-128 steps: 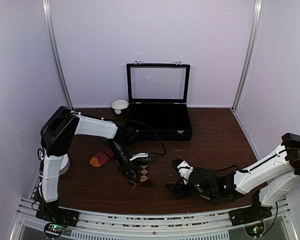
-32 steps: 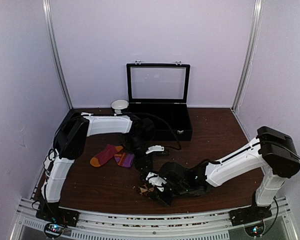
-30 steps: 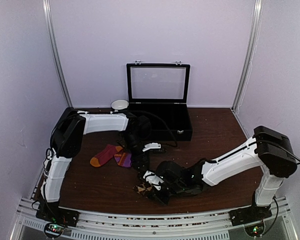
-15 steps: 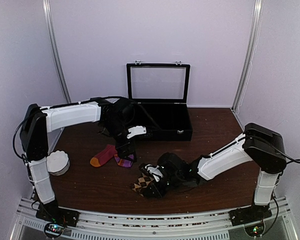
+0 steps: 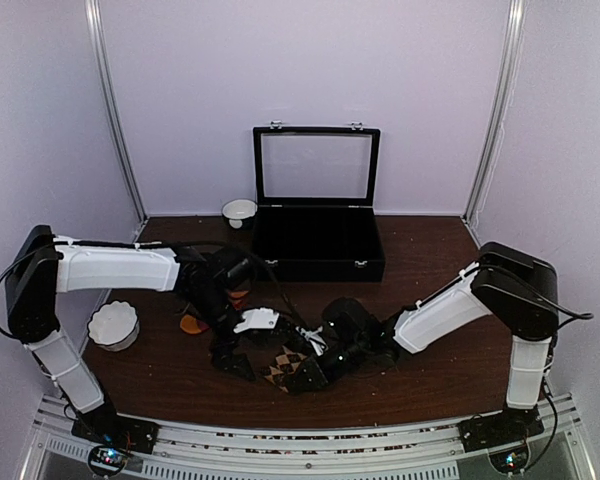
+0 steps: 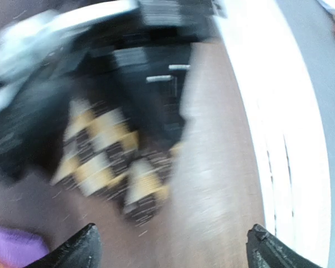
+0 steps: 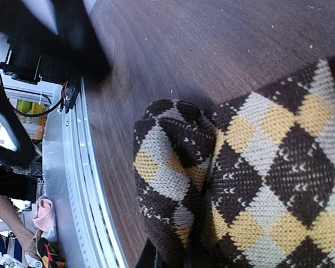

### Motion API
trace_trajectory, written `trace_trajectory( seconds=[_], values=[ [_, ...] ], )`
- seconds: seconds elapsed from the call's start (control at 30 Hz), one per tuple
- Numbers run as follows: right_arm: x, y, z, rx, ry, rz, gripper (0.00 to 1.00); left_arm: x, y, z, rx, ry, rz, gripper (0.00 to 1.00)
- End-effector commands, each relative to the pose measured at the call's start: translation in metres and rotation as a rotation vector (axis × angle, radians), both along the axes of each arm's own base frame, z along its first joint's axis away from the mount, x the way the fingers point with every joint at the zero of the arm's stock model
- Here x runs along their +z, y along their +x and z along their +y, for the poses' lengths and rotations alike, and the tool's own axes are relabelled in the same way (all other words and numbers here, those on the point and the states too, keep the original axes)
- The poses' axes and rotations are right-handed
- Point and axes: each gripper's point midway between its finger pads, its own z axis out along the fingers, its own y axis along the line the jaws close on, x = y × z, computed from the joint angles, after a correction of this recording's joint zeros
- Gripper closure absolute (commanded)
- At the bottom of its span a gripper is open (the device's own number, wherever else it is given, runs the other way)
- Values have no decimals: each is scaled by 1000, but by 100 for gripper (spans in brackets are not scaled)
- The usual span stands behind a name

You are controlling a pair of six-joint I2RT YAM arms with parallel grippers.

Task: Roll the socks
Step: Roll the sock at the center of the board.

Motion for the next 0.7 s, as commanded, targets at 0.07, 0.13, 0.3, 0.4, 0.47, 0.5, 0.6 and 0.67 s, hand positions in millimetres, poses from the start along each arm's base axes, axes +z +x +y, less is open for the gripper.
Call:
trace_trajectory(
  seconds=[0.07,0.13,0.3,0.4,0.47,0.5,0.6,0.67],
  values=[
    [-102,-45,-106,-52,-482,250,100,-10,-14,-33,-154,-98,-71,30],
    [-103,-45,-108,-51,-490,259,100,-14,-7,-39,-142,-90,-87,35],
    [-101,-45,-107,-50,-487,271,100,-19,3,-48,-142,-90,-164,46],
    [-98,-44,-103,-53,-475,276,100,-26,-3,-48,-170,-72,-177,51],
    [-97,-42,-101,-58,-473,279,100,-33,-9,-46,-191,-54,-177,53],
    [-97,-42,-99,-60,-467,280,100,-36,-13,-45,-204,-45,-179,54],
    [-97,-40,-96,-70,-458,292,100,-44,-19,-43,-227,-20,-187,54],
    [-98,-40,-95,-73,-454,297,100,-47,-20,-41,-235,-10,-195,54]
  ],
)
